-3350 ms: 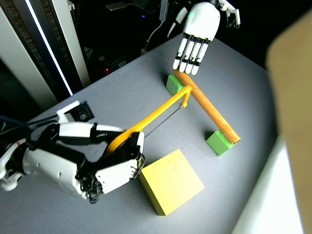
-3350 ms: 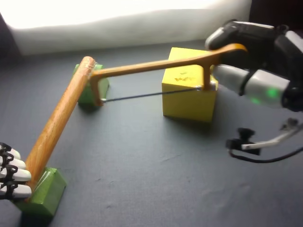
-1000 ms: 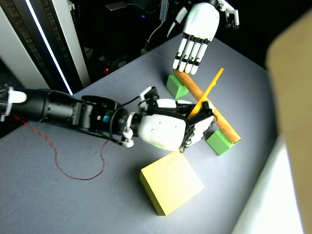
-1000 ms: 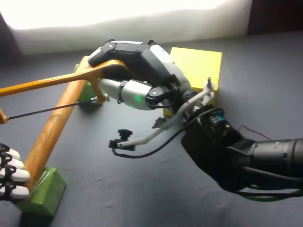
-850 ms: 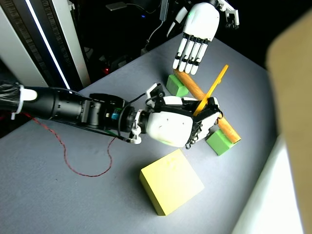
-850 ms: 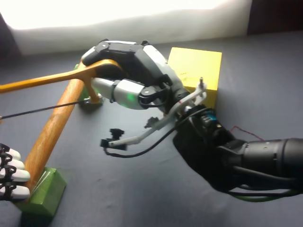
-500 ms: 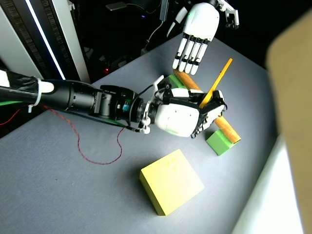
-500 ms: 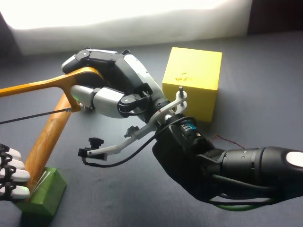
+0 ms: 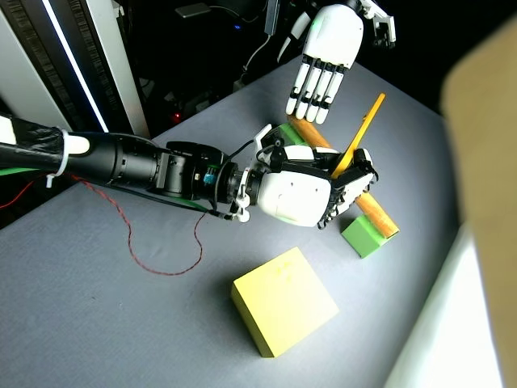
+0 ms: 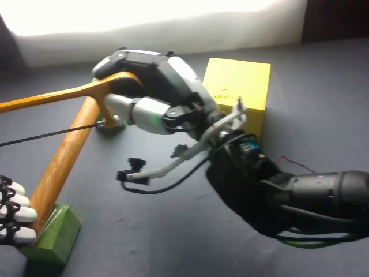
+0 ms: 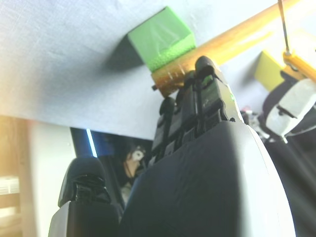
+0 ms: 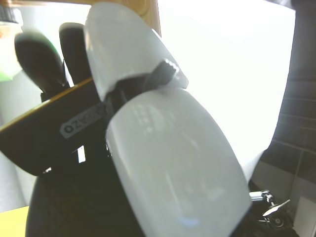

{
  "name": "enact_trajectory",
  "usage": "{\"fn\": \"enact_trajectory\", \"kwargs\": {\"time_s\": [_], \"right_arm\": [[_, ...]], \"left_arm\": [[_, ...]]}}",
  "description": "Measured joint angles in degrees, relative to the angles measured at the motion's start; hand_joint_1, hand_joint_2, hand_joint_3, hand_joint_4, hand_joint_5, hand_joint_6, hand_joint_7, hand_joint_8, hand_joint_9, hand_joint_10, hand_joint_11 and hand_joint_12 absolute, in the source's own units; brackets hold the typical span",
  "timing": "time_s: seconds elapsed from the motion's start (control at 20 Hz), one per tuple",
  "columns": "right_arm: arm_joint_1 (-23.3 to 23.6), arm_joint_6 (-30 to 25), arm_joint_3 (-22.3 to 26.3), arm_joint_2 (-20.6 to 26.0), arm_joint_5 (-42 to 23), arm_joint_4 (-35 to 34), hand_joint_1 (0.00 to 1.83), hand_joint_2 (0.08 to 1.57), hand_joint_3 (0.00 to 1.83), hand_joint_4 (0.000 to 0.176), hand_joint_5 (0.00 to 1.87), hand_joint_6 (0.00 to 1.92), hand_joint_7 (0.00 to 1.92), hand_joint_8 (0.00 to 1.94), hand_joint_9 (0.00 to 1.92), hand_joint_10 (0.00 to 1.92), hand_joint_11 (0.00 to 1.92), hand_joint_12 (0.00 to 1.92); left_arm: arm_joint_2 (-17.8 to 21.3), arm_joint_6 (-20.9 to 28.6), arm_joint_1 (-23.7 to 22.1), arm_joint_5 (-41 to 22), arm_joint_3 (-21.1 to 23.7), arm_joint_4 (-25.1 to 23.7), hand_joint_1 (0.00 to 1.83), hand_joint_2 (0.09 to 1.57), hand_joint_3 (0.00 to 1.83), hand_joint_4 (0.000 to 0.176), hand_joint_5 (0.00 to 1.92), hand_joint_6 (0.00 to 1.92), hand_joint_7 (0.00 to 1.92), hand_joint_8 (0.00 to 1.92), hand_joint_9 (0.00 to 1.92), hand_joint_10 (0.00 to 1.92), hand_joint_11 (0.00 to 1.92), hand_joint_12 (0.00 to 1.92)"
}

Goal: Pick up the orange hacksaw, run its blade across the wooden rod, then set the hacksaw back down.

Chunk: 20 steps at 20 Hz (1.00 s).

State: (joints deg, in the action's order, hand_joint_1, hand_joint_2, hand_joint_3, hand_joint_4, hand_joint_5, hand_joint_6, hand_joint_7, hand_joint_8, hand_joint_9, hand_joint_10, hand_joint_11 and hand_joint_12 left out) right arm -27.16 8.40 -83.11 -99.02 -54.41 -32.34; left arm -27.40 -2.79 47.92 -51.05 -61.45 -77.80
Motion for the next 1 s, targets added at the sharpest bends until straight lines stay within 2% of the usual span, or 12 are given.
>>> {"fn": "enact_trajectory", "kwargs": {"time_s": [0.2,0.3,0.4,0.45,0.55,0.6,0.65,0.8,1.0], "right_arm": [[-2.9,0.9,4.3,3.7,-0.4,-0.1,1.37,1.15,0.0,0.0,0.83,0.99,0.89,1.13,0.92,1.38,0.89,1.51],[-4.3,1.0,7.0,6.1,-0.2,0.4,1.37,1.16,0.0,0.0,0.79,1.06,0.89,1.12,0.92,1.38,0.85,1.52],[-5.4,1.8,8.7,8.3,-0.2,0.5,1.37,1.15,0.0,0.0,0.81,1.0,0.88,1.13,0.92,1.38,0.88,1.49],[-5.9,1.9,9.4,9.5,-0.5,0.6,1.38,1.13,0.0,0.0,0.87,0.91,0.94,1.08,0.98,1.34,0.89,1.51],[-7.4,1.9,10.8,12.1,-1.8,0.5,1.39,1.12,0.0,0.0,0.89,0.87,0.96,1.05,1.0,1.31,0.9,1.51],[-7.8,1.9,11.3,12.8,-2.3,0.5,1.39,1.12,0.0,0.0,0.89,0.87,0.96,1.05,1.0,1.31,0.9,1.51],[-8.5,1.9,12.0,13.7,-2.8,0.6,1.38,1.14,0.0,0.0,0.82,0.99,0.89,1.13,0.95,1.34,0.89,1.47],[-9.3,2.1,12.7,15.2,-3.7,0.7,1.37,1.15,0.0,0.0,0.8,1.03,0.87,1.16,0.94,1.34,0.91,1.42],[-8.4,3.8,13.1,15.4,-4.2,0.5,1.37,1.16,0.0,0.0,0.79,1.03,0.88,1.16,0.93,1.36,0.9,1.42]], "left_arm": [[0.0,0.0,0.1,0.0,0.0,0.1,0.1,1.19,0.0,0.0,0.04,0.0,0.05,0.0,0.08,0.0,0.0,0.24],[0.0,0.0,0.1,0.0,0.0,0.1,0.12,1.19,0.0,0.0,0.04,0.0,0.04,0.0,0.08,0.0,0.0,0.23],[0.0,0.0,0.1,0.0,0.0,0.1,0.09,1.2,0.0,0.0,0.03,0.0,0.04,0.0,0.07,0.0,0.0,0.21],[0.0,0.0,0.1,0.0,0.0,0.1,0.08,1.2,0.0,0.0,0.03,0.0,0.04,0.0,0.08,0.0,0.0,0.22],[0.0,0.0,0.1,0.0,0.0,0.1,0.08,1.21,0.0,0.0,0.02,0.0,0.02,0.0,0.07,0.0,0.0,0.19],[0.0,0.0,0.1,0.0,0.0,0.1,0.08,1.21,0.0,0.0,0.02,0.0,0.02,0.0,0.07,0.0,0.0,0.19],[0.0,0.0,0.1,0.0,0.0,0.1,0.09,1.2,0.0,0.0,0.02,0.0,0.03,0.0,0.07,0.0,0.0,0.19],[0.0,0.0,0.1,0.0,0.0,0.0,0.1,1.2,0.0,0.0,0.02,0.0,0.03,0.0,0.04,0.0,0.0,0.12],[0.0,0.0,0.1,0.0,0.0,0.1,0.1,1.19,0.0,0.0,0.04,0.0,0.04,0.0,0.06,0.0,0.0,0.15]]}}
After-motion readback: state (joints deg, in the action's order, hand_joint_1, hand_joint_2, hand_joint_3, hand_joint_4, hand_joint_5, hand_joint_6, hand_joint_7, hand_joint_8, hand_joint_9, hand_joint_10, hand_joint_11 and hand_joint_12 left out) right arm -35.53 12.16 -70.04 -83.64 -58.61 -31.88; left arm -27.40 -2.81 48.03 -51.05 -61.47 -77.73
